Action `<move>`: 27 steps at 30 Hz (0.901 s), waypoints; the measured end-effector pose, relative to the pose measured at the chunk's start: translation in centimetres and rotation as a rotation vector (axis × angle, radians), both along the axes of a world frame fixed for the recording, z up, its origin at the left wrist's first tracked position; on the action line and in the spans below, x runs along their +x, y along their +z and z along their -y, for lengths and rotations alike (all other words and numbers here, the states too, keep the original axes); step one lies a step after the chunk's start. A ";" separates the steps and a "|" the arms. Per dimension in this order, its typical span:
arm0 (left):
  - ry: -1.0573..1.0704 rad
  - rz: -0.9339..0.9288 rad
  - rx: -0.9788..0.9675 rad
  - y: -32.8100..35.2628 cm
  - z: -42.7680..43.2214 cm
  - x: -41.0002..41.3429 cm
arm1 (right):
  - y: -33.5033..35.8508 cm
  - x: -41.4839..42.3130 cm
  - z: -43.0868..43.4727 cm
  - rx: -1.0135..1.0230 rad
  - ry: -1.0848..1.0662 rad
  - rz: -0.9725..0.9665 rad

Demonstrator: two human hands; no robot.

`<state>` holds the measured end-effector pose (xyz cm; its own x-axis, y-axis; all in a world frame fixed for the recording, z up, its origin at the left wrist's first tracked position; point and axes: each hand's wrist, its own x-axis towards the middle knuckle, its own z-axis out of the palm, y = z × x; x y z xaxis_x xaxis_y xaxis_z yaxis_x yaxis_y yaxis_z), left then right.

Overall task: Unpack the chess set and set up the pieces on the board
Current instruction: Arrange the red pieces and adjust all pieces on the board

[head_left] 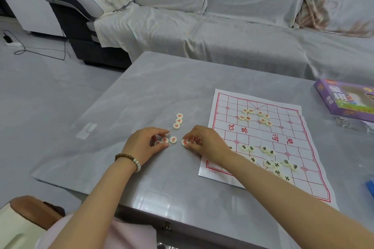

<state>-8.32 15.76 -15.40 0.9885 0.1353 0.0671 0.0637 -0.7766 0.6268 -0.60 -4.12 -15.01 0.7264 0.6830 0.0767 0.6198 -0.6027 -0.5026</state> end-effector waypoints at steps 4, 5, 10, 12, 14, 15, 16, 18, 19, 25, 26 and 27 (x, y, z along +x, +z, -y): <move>0.041 0.043 -0.071 0.6 1.0 0.3 | 0.5 0.0 0.3 0.047 -0.007 0.002; 0.057 0.072 -0.111 0.9 1.4 0.5 | 0.8 0.2 0.6 0.076 -0.024 0.001; 0.019 0.140 -0.202 2.6 4.8 3.9 | 2.3 2.1 4.9 0.165 -0.141 -0.006; -0.038 0.141 -0.191 3.3 6.8 6.2 | 2.5 3.4 7.8 0.180 -0.214 -0.001; -0.093 0.129 -0.181 3.8 9.1 8.6 | 2.6 4.8 11.0 0.170 -0.304 0.000; -0.117 0.123 -0.178 3.9 10.2 9.9 | 2.6 5.5 12.5 0.160 -0.346 0.004; -0.137 0.118 -0.174 3.8 11.2 11.1 | 2.5 6.2 14.1 0.152 -0.389 0.006; -0.161 0.102 -0.152 3.6 12.9 13.5 | 2.3 7.6 17.0 0.149 -0.469 0.008; -0.169 0.093 -0.140 3.4 13.7 14.7 | 2.1 8.3 18.3 0.136 -0.504 0.014; -0.162 0.017 -0.068 1.7 16.8 19.3 | 0.7 11.4 22.6 0.009 -0.610 0.033; -0.159 0.003 -0.053 1.3 16.9 19.6 | 0.5 11.6 22.6 -0.009 -0.608 0.027; -0.156 -0.004 -0.041 0.8 17.1 19.8 | 0.2 11.8 22.7 -0.026 -0.600 0.023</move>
